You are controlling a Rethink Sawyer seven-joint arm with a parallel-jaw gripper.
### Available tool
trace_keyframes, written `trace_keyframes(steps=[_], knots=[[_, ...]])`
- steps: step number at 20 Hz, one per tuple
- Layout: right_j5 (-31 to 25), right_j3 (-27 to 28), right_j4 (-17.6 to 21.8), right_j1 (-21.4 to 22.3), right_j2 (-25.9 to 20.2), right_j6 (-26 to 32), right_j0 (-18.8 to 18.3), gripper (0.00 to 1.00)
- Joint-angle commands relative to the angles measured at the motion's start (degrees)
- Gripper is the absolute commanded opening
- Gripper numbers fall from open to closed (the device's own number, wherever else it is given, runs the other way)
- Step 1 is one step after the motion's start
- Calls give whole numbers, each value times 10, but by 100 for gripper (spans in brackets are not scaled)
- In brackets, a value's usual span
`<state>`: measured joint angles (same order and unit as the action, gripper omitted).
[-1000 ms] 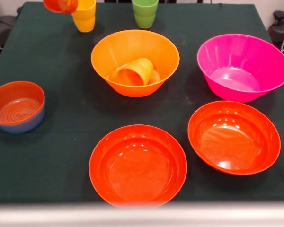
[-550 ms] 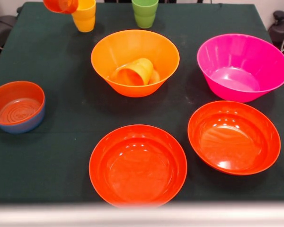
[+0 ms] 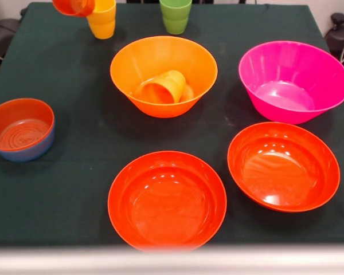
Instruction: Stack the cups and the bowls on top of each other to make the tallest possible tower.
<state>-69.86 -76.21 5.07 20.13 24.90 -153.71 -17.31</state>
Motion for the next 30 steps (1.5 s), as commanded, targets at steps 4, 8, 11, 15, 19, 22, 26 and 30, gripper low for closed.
trace_keyframes(steps=[4,8,11,15,19,22,26,30], knots=[[17,-25,16,-28,-64,10,25,0],[16,-31,13,-26,-63,2,32,0],[19,-34,11,-25,-61,-4,37,0],[22,-39,9,-24,-59,-8,40,0],[16,-39,13,-24,-56,-1,43,0],[4,-34,19,-23,-53,8,43,0],[-3,-28,24,-23,-51,19,40,0],[-4,-28,24,-21,-51,22,38,0]])
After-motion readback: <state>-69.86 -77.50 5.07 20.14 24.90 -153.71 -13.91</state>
